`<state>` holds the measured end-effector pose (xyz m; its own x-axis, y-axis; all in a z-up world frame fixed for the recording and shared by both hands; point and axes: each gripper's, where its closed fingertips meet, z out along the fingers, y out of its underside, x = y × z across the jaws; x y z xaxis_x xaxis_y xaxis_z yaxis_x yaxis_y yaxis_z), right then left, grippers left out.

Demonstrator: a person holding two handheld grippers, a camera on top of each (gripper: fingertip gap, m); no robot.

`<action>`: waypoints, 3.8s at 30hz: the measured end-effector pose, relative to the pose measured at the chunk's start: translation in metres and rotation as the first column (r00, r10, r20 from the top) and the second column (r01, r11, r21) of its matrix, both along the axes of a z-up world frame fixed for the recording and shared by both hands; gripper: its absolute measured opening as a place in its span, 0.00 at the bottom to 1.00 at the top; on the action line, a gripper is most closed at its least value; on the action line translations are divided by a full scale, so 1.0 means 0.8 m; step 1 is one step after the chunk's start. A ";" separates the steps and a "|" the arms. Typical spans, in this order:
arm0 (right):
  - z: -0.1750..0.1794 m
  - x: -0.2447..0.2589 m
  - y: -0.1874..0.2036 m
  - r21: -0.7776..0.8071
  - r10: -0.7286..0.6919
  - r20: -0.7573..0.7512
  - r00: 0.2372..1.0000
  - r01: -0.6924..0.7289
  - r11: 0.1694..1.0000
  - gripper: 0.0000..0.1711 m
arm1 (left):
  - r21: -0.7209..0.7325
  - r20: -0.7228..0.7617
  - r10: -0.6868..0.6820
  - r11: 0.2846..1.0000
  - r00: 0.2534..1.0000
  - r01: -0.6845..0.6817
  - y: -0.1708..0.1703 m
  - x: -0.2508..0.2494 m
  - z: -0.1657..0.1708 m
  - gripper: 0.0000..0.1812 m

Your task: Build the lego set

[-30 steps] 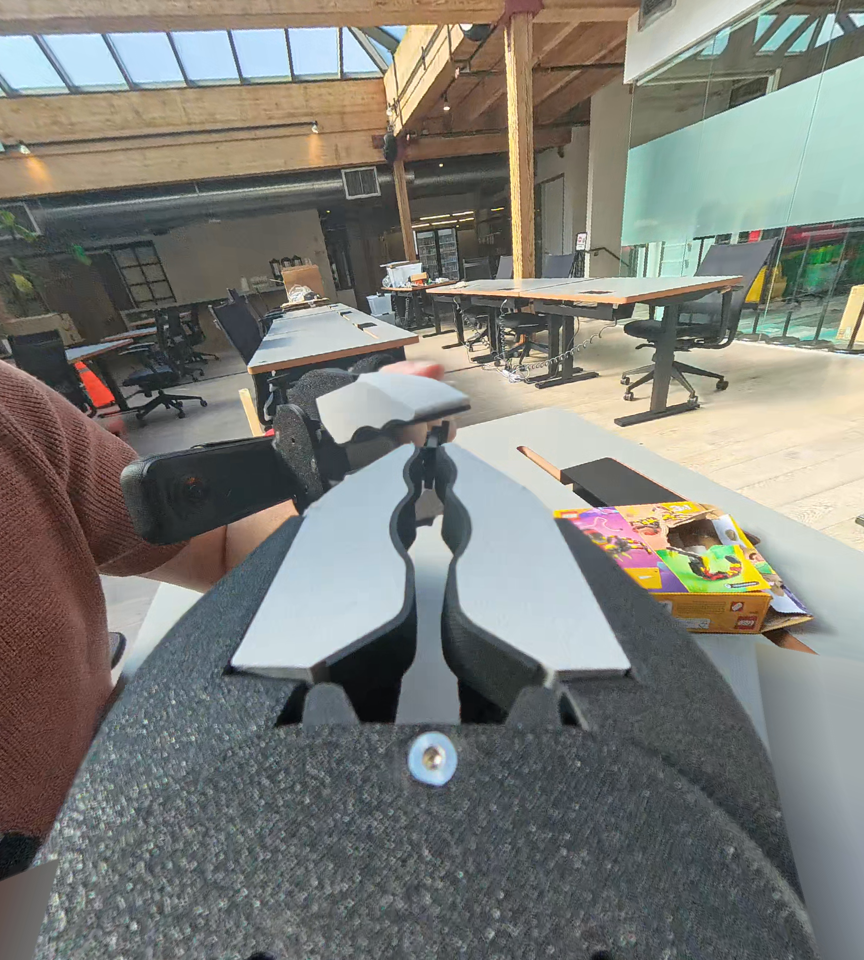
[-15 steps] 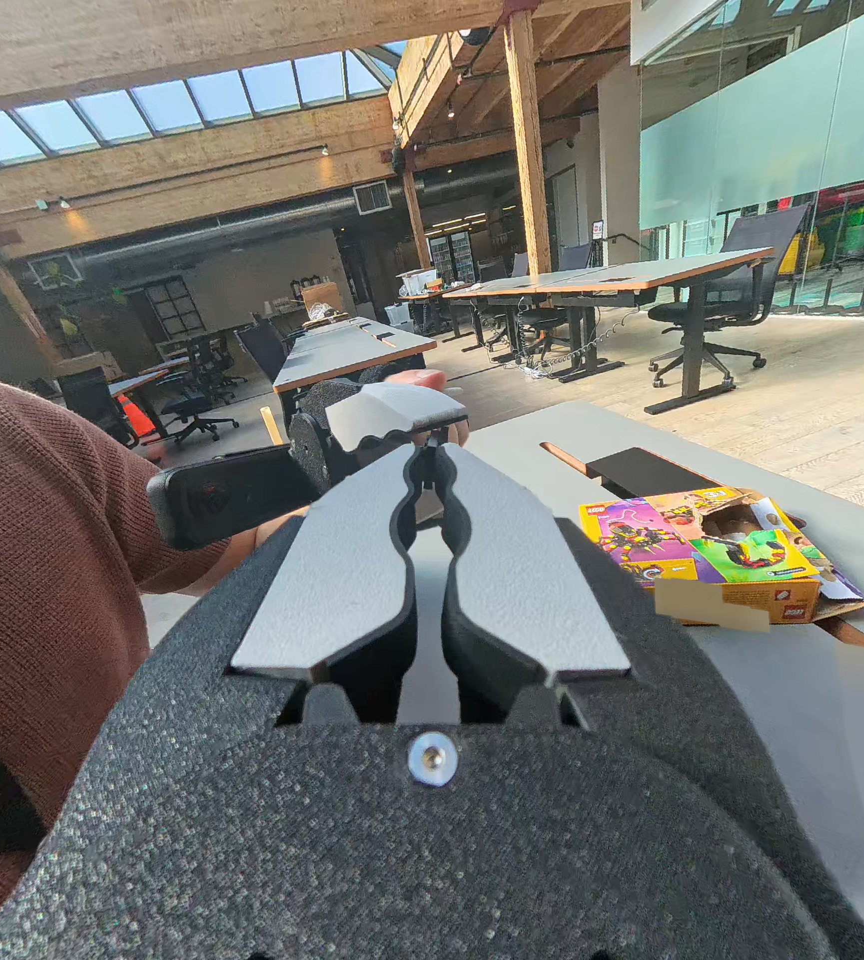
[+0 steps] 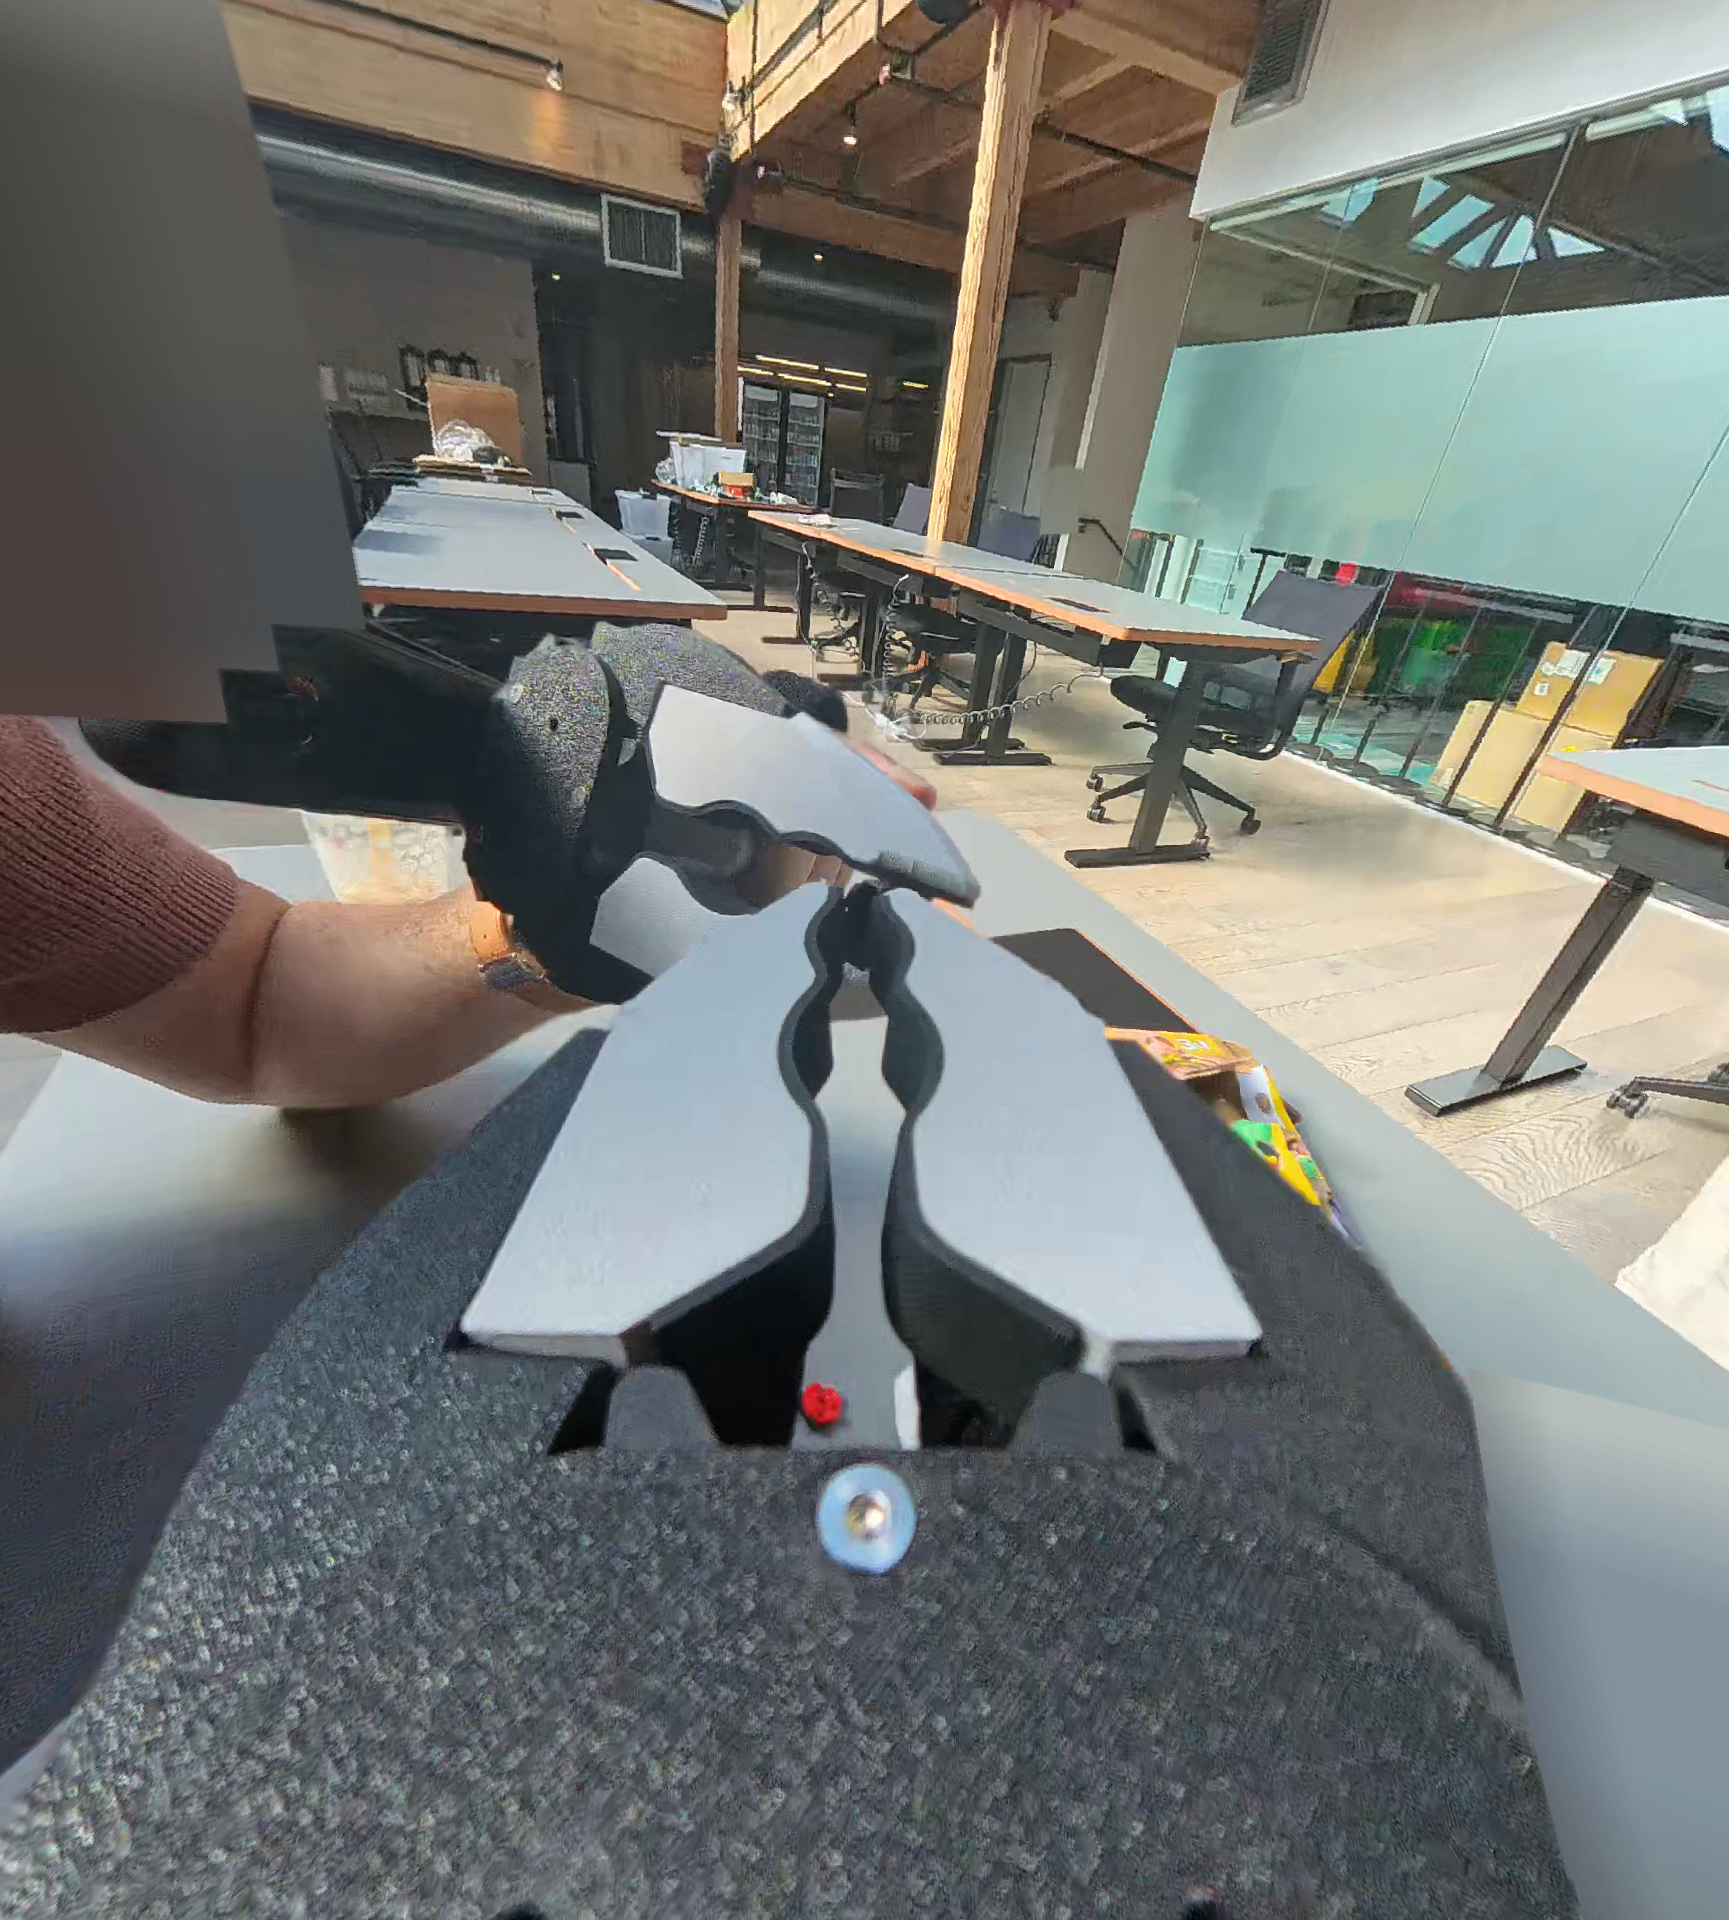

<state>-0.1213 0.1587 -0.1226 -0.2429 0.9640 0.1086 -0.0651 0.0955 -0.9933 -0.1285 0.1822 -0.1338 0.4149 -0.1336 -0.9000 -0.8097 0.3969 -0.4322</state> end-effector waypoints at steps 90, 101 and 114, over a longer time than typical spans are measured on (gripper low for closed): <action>-0.094 0.013 -0.068 0.502 -0.351 -0.298 0.887 0.459 0.733 0.09 | -0.181 0.983 0.028 0.350 0.183 0.919 -0.097 0.035 -0.076 0.01; -0.082 0.025 -0.083 0.521 -0.258 -0.360 0.897 0.422 0.742 0.09 | -0.308 0.941 -0.029 0.331 0.336 0.892 -0.110 0.059 -0.067 0.13; -0.082 0.030 -0.103 0.566 -0.172 -0.381 0.908 0.377 0.734 0.09 | -0.237 0.971 0.017 0.157 0.237 0.959 -0.126 0.060 -0.067 0.10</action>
<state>-0.0970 0.0766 -0.1883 0.1622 0.6775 0.7174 -0.2041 0.7344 -0.6473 -0.0803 0.0811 -0.1873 0.1105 -0.9028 0.4156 0.2562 -0.3781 -0.8896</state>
